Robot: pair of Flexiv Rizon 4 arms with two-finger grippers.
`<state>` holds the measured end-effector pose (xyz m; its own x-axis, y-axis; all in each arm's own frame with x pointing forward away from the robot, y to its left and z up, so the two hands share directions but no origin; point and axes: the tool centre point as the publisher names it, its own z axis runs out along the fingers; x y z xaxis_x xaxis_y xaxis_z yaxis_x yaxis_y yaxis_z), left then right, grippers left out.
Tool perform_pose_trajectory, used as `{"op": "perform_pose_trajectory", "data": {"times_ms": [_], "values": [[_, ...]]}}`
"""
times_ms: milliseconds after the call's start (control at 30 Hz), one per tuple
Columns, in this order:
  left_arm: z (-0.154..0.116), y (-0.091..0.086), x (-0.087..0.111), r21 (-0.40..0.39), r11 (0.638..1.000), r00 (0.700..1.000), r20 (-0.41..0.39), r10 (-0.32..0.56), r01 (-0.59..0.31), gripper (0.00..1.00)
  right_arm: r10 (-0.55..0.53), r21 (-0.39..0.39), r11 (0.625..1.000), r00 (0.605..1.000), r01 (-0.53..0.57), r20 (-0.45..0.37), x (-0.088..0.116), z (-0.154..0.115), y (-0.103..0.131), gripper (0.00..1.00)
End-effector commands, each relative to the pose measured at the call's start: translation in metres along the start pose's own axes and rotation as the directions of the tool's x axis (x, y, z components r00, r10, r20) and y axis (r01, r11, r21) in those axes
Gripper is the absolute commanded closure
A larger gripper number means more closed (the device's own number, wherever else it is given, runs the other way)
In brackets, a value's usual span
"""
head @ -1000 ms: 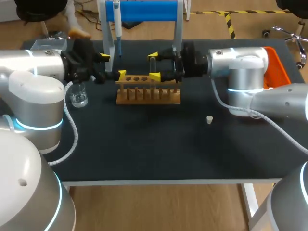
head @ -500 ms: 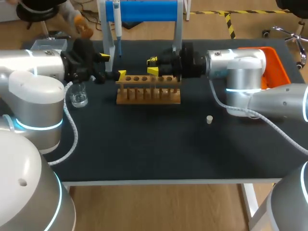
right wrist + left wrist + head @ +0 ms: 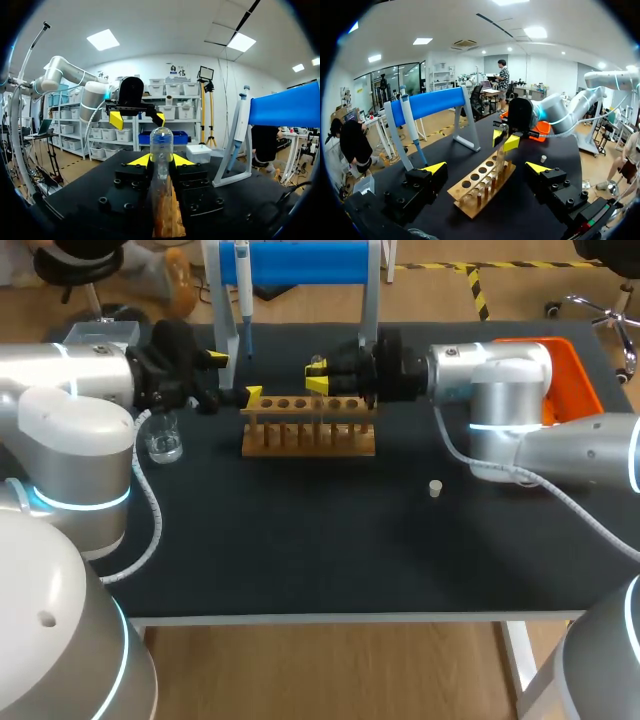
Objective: Invert the test tube, pick up the pipette, mount the tip to pipette, aspirate from beaker and dispense into the tube, eject the tip, return the pipette, and cap with the stopper.
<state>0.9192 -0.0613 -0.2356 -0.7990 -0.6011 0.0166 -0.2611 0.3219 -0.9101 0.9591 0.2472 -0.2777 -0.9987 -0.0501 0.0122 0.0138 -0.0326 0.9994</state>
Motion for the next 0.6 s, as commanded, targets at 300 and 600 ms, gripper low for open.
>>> {"op": "perform_pose_trajectory", "data": {"times_ms": [300,600], "values": [[0.000,0.000,0.000,0.002,1.000,1.000,0.002,-0.001,0.001,0.00,-0.001,0.005,1.000,1.000,0.001,-0.002,0.002,-0.001,0.008,1.00],[0.000,0.000,0.000,0.002,1.000,1.000,0.002,-0.001,0.001,0.00,0.000,0.005,1.000,1.000,0.000,0.003,0.003,0.000,0.018,1.00]]}}
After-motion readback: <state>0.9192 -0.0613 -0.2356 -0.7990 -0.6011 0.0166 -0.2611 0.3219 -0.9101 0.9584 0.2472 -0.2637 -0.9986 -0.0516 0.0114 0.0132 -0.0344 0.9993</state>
